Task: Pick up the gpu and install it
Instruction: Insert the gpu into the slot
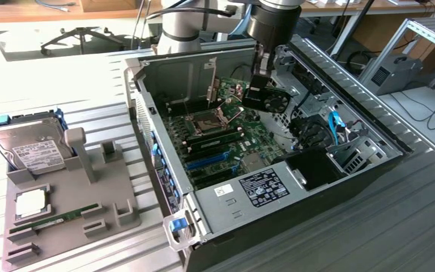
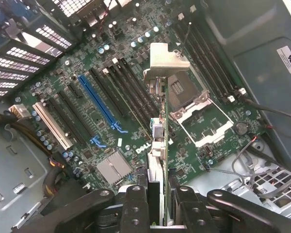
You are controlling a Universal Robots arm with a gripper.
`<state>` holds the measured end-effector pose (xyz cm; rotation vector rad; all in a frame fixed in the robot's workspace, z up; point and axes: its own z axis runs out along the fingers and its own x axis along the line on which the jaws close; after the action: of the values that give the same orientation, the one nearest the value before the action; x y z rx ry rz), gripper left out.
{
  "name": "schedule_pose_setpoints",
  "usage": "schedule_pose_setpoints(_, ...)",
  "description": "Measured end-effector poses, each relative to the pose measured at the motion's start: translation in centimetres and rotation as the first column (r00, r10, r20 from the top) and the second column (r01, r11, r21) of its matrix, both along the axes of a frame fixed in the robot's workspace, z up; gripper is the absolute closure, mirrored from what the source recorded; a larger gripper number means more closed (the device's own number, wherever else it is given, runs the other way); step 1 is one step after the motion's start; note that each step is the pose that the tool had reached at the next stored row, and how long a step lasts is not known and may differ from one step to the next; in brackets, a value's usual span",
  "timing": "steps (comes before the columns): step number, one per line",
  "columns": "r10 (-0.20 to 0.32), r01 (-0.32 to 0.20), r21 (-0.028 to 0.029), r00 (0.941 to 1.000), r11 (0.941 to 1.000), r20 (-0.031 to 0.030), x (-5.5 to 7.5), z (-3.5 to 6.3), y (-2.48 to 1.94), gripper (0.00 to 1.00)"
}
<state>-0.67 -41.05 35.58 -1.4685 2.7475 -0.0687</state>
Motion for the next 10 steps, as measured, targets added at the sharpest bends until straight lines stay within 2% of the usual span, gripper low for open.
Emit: schedule_pose_setpoints(10,0.056,-0.056,-0.0008,0.9984,0.9984,0.0000,0.00,0.00,0.00,0.74)
